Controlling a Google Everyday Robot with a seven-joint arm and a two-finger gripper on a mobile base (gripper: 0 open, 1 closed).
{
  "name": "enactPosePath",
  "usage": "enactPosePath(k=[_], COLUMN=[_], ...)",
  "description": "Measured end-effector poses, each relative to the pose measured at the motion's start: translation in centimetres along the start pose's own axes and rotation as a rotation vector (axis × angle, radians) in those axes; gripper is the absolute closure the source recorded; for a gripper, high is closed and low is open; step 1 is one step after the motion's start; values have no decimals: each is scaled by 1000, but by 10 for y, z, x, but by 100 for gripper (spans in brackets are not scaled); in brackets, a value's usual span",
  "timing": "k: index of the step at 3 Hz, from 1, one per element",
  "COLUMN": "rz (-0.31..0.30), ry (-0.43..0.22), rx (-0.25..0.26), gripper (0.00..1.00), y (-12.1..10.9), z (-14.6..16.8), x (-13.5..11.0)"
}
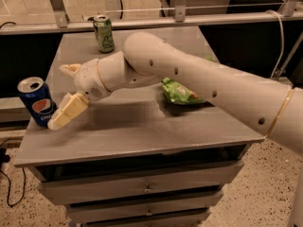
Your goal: Move pepsi can near green rice chip bag
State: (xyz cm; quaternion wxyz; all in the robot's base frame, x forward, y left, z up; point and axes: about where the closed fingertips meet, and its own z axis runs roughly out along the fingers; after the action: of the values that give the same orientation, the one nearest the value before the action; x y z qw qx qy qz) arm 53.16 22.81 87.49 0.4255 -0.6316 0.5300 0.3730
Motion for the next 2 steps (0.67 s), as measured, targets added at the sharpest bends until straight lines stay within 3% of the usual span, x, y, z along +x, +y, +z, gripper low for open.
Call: enactPosePath(k=[2], rz=[51], ry=[-67], rx=[-74], gripper=[3], y=[1], z=[41], x=[-14])
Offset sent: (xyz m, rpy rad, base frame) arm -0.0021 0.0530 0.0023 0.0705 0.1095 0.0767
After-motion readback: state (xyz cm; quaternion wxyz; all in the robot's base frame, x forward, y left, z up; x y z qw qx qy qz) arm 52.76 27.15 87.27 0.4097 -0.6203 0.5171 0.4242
